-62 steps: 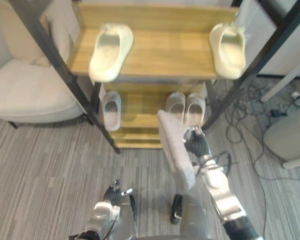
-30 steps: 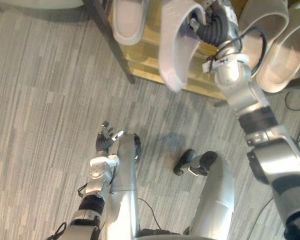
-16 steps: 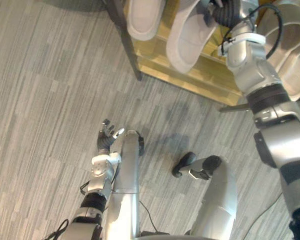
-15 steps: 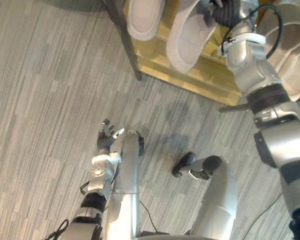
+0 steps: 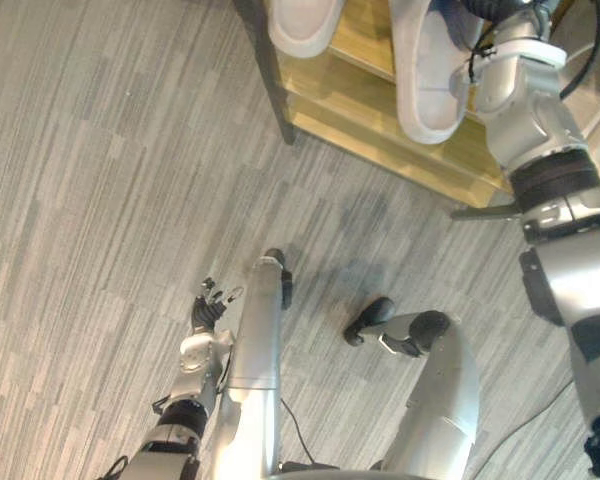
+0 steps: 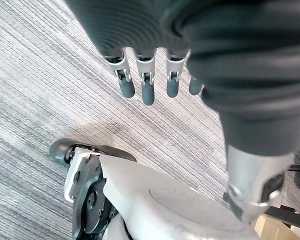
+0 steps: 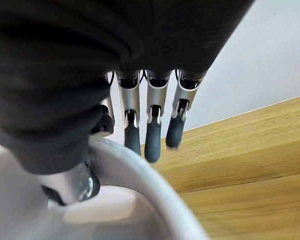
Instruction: Organize the slippers on the shoe rack
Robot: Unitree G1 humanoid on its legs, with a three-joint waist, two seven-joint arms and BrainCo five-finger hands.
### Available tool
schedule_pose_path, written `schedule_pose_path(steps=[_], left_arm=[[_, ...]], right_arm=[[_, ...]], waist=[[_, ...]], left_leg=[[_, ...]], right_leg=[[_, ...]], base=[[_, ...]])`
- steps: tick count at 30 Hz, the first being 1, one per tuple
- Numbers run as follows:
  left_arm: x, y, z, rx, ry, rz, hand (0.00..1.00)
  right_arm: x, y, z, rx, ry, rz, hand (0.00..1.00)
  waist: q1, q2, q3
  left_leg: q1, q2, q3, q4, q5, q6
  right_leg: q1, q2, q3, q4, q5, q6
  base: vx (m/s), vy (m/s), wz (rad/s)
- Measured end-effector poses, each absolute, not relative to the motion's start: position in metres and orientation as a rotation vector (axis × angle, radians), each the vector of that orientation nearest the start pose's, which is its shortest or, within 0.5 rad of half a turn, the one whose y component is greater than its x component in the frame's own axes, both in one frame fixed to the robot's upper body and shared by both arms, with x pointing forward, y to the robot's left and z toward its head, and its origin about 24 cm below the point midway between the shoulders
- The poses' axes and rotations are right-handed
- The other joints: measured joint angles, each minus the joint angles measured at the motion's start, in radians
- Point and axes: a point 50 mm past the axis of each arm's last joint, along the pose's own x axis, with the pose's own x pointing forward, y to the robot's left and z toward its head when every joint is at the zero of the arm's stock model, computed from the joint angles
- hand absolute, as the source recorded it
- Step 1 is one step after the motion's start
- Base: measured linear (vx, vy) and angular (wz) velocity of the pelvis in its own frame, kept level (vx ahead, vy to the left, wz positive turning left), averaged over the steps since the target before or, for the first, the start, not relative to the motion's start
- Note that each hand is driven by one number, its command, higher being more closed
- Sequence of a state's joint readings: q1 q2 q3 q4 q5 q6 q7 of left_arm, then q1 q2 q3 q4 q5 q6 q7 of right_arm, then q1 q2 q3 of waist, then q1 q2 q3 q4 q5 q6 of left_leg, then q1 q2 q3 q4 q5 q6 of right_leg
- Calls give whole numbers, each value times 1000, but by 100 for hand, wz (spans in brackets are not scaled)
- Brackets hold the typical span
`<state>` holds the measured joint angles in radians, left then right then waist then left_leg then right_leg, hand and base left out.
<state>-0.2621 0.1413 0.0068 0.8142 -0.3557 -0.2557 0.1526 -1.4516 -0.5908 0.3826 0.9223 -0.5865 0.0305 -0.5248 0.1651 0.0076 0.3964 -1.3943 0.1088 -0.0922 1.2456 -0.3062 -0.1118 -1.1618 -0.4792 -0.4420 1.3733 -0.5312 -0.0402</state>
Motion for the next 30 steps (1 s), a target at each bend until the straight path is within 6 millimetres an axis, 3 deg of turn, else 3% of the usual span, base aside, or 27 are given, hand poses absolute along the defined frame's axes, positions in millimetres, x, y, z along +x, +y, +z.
schedule_pose_path(steps=[13, 18, 26, 30], left_arm=[[271, 199, -46, -172, 308, 295, 0], [270, 201, -47, -190, 310, 310, 0], [268, 205, -48, -181, 321, 329, 0], [266, 208, -50, -184, 328, 343, 0]], right_arm=[[390, -196, 369, -942, -734, -653, 0], [399, -189, 338, -807, -658, -583, 0], [396, -168, 313, -350, -654, -475, 0], [397, -157, 285, -133, -585, -426, 0]], waist=[[-1, -1, 0], [-2, -6, -3], [-7, -8, -4], [-9, -22, -12]], left_leg=[[10, 7, 4, -5, 6, -4], [36, 22, 14, -16, 6, -4], [54, 34, 19, -32, 9, -9], [92, 39, 25, -60, 12, -14]], right_leg=[[-3, 10, 9, -1, 4, -7], [11, 20, 15, -15, 11, -17], [18, 34, 18, -29, 16, -23], [47, 43, 17, -53, 19, -25]], base=[[28, 15, -1], [28, 17, -9], [20, 3, -4], [27, 2, -2]])
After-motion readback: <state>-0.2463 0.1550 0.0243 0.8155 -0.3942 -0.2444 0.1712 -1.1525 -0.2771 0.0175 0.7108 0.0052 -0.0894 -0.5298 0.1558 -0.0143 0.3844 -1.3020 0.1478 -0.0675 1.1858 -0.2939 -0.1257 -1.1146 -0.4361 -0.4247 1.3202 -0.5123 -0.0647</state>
